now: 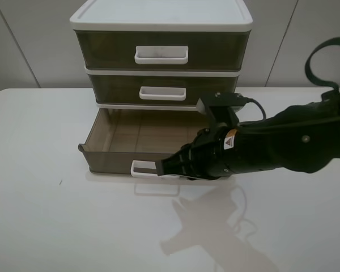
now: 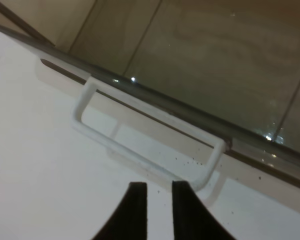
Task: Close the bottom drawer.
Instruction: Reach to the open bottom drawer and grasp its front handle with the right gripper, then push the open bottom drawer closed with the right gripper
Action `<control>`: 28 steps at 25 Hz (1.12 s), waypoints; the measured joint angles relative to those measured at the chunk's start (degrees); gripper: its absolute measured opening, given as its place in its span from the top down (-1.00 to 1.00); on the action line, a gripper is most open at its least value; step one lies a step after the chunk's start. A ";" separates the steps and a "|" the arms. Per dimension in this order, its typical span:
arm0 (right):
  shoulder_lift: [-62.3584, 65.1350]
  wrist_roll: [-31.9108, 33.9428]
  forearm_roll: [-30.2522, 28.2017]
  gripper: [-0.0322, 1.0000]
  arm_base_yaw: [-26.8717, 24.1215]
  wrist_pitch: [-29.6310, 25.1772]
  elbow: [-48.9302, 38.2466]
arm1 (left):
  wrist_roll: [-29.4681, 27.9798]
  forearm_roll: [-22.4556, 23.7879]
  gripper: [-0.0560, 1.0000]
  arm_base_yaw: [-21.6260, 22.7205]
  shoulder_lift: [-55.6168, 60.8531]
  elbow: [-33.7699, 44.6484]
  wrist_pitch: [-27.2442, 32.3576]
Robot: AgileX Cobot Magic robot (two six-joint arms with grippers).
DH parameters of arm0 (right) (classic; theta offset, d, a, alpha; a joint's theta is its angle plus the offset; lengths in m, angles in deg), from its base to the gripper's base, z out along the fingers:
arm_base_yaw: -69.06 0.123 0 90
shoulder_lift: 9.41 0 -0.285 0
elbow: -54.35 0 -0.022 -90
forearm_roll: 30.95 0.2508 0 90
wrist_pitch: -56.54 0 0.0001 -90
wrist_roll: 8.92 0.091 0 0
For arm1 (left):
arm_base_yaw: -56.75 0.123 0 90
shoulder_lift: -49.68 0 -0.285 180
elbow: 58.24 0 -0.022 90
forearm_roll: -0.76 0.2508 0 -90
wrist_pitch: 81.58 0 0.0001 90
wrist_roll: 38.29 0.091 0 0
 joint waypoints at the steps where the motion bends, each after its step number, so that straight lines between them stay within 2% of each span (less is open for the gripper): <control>1: -1.45 0.00 0.00 0.89 0.00 0.06 1.07 | 0.00 0.00 -0.47 0.00 0.00 0.00 0.00; 10: -9.50 0.00 0.00 0.90 0.39 0.59 7.10 | 0.00 0.00 -0.47 0.00 0.00 0.00 0.00; 28: -13.66 0.00 0.00 0.90 0.65 11.77 7.28 | 0.00 0.00 -0.47 0.00 0.00 0.00 0.00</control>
